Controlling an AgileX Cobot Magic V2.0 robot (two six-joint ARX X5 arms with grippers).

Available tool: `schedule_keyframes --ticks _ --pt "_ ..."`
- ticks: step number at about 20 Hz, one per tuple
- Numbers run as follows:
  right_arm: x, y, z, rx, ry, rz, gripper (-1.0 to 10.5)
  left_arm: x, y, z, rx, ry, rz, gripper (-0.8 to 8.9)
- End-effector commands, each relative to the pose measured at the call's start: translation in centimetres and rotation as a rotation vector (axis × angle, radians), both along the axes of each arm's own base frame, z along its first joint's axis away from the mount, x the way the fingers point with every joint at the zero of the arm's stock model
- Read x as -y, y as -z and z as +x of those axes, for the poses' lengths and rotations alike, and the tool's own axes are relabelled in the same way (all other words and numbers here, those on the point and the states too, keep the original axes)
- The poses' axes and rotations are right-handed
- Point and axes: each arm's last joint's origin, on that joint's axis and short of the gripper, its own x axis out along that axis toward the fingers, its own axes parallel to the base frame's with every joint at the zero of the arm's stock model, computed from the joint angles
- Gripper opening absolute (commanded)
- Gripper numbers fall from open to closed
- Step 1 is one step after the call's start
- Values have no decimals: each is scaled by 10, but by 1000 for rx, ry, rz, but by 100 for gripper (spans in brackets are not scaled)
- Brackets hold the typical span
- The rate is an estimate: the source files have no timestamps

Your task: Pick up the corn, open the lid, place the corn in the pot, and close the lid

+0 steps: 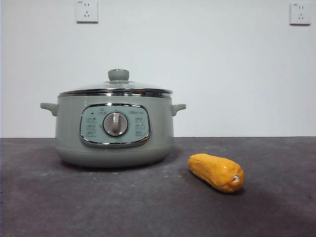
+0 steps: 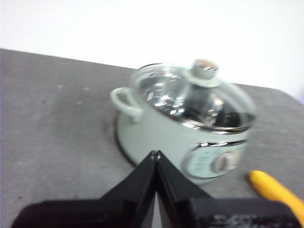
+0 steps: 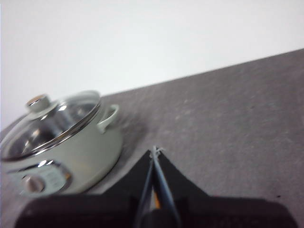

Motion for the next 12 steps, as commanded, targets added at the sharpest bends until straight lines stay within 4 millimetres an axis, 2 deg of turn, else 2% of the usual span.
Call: schedule_keyframes --ticks 1,7,12 --pt "-1 -25 -1 -33 -47 -92 -11 2 -18 -4 -21 43 3 -7" --pt "-2 -67 2 -165 -142 -206 -11 4 -53 -7 -102 141 52 -7" --pt "-3 -94 4 -284 -198 -247 -11 6 -79 -6 -160 225 64 -7"
